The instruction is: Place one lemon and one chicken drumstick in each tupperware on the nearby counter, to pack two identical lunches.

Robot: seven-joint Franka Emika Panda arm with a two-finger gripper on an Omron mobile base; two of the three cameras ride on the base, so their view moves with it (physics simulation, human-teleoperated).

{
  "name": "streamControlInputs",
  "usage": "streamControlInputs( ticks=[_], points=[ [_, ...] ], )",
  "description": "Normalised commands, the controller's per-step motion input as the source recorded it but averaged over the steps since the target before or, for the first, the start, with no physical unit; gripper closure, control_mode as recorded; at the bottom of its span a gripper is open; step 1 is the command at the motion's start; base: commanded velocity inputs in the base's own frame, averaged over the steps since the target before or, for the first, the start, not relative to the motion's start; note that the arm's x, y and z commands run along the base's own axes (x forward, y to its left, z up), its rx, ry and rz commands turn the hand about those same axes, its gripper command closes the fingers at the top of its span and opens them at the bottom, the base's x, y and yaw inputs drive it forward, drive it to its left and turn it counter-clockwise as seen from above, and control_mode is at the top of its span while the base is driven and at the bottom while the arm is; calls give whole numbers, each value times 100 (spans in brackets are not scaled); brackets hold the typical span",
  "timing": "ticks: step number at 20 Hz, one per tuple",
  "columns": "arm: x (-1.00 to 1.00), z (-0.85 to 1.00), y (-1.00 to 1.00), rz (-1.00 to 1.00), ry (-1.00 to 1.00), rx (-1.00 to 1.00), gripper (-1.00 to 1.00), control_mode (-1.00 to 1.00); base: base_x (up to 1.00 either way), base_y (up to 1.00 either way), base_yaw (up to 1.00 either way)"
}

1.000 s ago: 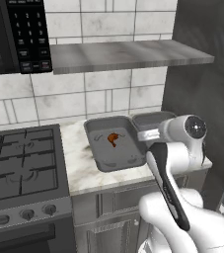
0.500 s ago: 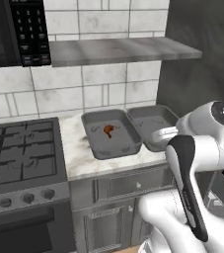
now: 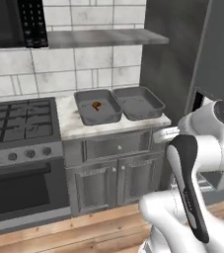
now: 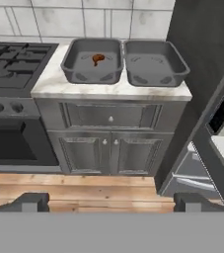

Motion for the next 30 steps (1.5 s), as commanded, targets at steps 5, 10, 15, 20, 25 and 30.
streamControlInputs(
  ticks=[5,10,15,20,25,30],
  points=[
    [0,0,0,0,0,0,-100,100,-91,-51,-5],
    [0,0,0,0,0,0,-100,100,-18,-93,-1],
    [0,0,0,0,0,0,-100,100,17,-100,0],
    [0,0,0,0,0,0,-100,100,21,-98,0],
    [0,0,0,0,0,0,-100,100,24,-76,0],
    [0,0,0,0,0,0,-100,100,26,-48,0]
  ],
)
